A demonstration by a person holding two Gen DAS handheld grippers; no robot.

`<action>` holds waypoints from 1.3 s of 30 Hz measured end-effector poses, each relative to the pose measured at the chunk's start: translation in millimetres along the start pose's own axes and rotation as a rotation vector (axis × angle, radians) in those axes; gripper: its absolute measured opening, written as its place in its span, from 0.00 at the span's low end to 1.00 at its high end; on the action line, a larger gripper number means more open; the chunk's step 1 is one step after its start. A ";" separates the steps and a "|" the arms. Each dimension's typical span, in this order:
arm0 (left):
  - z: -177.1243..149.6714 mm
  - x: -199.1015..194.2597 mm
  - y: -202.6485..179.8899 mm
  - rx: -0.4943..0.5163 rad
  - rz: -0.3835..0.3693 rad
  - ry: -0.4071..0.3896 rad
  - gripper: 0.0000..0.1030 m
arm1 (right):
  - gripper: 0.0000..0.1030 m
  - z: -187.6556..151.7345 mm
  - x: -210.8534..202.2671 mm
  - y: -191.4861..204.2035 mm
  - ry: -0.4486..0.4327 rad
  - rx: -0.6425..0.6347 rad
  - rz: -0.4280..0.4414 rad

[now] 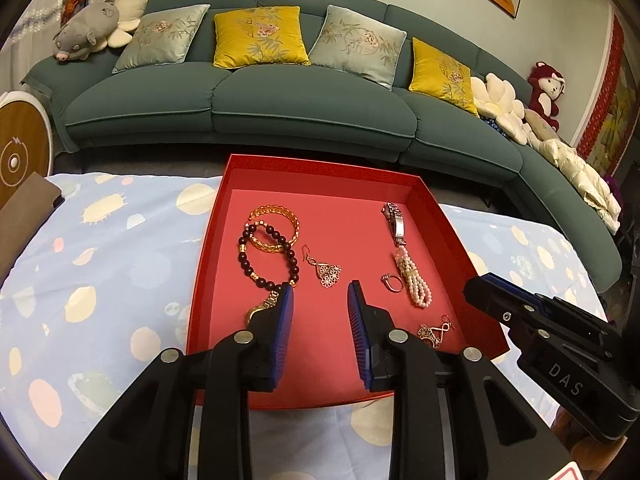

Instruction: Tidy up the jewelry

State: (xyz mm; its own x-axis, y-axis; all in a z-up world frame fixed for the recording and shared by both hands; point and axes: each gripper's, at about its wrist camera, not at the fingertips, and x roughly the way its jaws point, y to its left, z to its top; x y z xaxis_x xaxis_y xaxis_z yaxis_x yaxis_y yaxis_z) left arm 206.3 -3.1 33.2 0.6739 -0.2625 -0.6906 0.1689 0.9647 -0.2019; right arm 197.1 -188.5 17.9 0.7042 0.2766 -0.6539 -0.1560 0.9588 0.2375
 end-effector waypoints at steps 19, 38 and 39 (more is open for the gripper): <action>-12.8 -55.7 -10.9 0.021 0.049 -0.080 0.27 | 0.23 -8.6 -41.6 21.0 -0.053 -0.018 -0.025; -52.4 -84.9 -6.8 0.016 0.225 -0.043 0.66 | 0.65 -55.5 -76.3 39.6 -0.027 -0.031 -0.133; -53.3 -85.2 -7.6 0.023 0.228 -0.044 0.68 | 0.67 -56.7 -75.8 39.7 -0.019 -0.031 -0.136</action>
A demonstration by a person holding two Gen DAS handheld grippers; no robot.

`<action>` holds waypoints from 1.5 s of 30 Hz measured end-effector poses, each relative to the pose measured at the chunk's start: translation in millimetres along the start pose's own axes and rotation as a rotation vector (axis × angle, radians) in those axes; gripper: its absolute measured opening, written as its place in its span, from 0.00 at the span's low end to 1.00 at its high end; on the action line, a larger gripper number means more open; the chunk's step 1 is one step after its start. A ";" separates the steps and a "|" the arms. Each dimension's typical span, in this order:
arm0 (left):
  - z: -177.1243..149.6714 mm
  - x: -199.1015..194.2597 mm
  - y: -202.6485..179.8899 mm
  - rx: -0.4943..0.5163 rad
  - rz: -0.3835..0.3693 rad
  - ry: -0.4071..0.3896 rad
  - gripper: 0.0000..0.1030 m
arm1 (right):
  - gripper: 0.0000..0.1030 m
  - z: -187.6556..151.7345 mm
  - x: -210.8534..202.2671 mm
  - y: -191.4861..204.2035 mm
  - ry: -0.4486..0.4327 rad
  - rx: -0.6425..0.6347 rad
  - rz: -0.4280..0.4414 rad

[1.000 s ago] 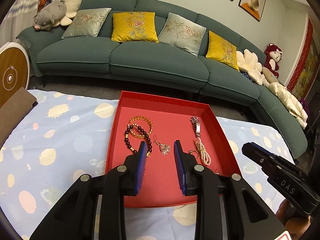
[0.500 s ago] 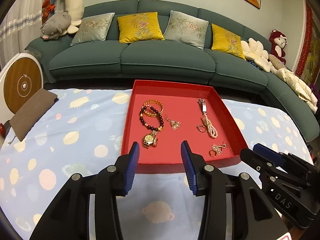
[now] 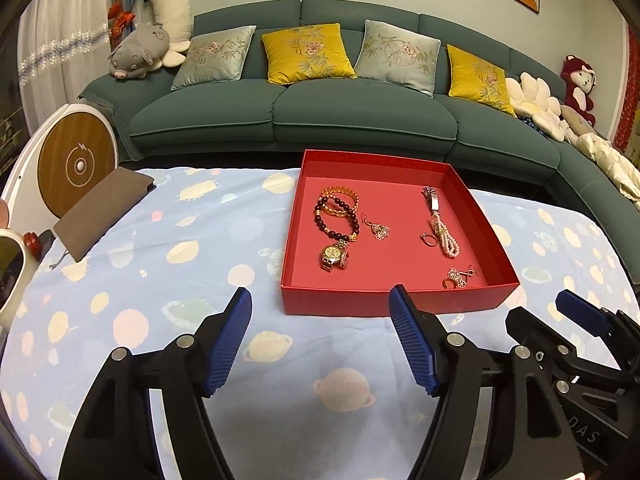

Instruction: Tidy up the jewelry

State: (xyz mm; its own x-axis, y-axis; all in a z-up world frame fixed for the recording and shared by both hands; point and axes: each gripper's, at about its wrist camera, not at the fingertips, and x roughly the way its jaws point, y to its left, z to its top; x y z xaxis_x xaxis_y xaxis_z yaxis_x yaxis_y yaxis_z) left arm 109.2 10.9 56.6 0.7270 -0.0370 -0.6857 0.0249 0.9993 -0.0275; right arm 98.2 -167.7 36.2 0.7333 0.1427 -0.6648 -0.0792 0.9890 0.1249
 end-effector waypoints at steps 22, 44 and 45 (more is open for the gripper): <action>-6.5 15.5 -9.0 0.032 0.068 0.029 0.73 | 0.79 -6.7 19.3 -0.9 0.058 0.004 -0.038; -11.0 19.8 -8.6 0.023 0.114 0.028 0.73 | 0.80 -8.9 20.4 3.6 0.058 0.002 -0.064; -11.3 19.8 -8.4 0.021 0.117 0.028 0.73 | 0.80 -9.1 20.1 4.1 0.056 0.001 -0.067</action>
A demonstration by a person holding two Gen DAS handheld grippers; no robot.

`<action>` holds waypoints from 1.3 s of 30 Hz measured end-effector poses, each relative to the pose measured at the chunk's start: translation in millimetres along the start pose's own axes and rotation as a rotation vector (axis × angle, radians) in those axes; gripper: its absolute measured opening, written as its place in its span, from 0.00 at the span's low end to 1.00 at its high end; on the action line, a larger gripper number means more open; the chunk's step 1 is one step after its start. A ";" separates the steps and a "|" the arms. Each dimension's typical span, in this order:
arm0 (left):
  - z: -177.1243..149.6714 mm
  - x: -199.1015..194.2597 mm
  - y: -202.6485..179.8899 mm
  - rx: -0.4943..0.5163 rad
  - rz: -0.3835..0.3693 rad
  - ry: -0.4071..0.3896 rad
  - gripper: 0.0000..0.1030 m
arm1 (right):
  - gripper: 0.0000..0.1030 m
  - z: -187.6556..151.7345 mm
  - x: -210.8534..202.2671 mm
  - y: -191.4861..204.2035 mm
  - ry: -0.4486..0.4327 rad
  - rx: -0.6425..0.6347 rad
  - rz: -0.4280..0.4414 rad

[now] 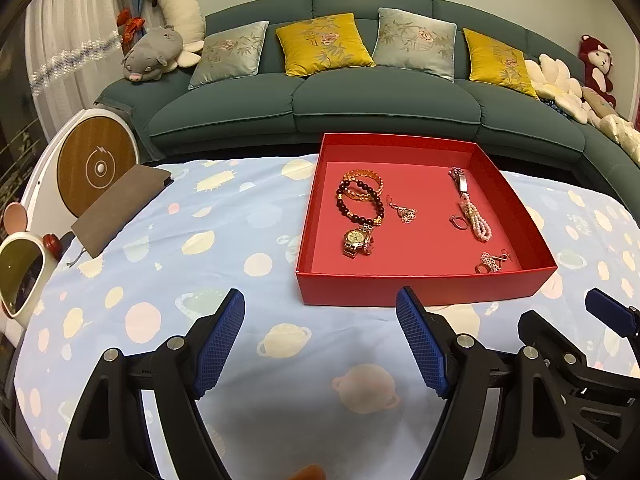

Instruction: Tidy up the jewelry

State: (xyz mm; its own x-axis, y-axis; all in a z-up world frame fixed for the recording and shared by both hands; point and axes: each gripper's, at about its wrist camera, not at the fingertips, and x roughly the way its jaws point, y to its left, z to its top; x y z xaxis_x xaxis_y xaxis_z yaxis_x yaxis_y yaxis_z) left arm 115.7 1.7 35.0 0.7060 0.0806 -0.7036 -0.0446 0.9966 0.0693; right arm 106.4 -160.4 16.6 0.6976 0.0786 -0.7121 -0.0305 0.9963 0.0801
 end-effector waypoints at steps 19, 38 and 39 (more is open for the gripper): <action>-1.2 -0.7 0.3 -0.003 0.017 -0.004 0.73 | 0.80 -1.5 -1.0 0.8 -0.006 -0.004 -0.011; -1.9 -2.3 3.6 -0.003 0.027 -0.009 0.73 | 0.81 -1.5 -1.0 0.0 -0.008 -0.004 -0.022; -1.9 -2.3 3.6 -0.004 0.027 -0.009 0.73 | 0.81 -1.6 -1.1 0.2 -0.009 -0.004 -0.022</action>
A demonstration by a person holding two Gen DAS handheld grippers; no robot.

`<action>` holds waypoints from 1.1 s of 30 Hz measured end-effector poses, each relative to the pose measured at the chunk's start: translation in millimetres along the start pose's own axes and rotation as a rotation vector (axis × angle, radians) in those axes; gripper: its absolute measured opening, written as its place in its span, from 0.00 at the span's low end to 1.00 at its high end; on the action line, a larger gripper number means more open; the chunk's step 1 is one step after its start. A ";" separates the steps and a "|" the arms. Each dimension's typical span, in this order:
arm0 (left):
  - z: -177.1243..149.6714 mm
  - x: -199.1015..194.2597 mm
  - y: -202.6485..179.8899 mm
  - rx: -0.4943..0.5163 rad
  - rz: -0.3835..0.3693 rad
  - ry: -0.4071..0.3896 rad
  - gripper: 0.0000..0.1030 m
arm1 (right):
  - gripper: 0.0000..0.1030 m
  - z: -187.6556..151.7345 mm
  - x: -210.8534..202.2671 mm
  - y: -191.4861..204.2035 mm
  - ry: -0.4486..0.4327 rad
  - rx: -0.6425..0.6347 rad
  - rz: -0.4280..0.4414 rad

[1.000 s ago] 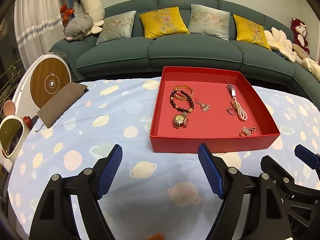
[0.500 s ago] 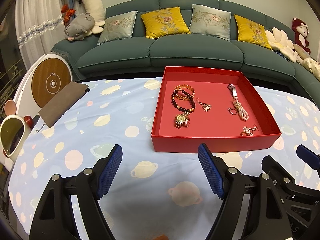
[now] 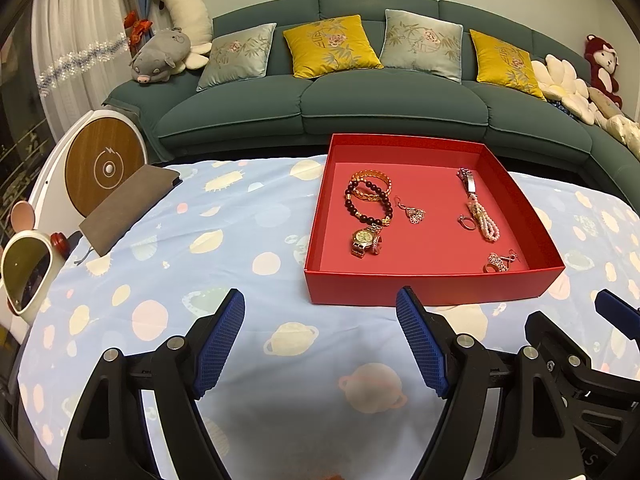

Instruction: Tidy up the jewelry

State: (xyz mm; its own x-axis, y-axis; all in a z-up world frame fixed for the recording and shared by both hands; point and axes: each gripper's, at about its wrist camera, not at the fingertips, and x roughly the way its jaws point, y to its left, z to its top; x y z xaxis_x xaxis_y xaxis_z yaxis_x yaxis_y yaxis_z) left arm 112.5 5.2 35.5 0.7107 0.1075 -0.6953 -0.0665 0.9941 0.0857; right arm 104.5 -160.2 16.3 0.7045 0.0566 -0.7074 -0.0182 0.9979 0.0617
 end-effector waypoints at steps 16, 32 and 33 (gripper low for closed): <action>-1.0 5.3 5.1 -0.029 -0.022 0.030 0.73 | 0.81 -1.1 1.1 -1.1 0.000 0.005 0.002; -1.9 2.0 2.8 -0.029 0.020 0.004 0.73 | 0.81 -3.6 2.6 0.8 -0.001 0.004 0.002; -1.9 2.2 2.9 -0.029 0.022 0.004 0.73 | 0.81 -3.8 2.5 0.6 -0.001 0.003 0.002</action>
State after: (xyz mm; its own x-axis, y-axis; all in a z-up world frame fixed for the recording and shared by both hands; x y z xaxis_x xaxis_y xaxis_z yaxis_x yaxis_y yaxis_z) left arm 112.6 8.3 33.0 0.7062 0.1293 -0.6961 -0.1025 0.9915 0.0802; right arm 103.6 -159.3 11.9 0.7052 0.0587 -0.7066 -0.0175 0.9977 0.0655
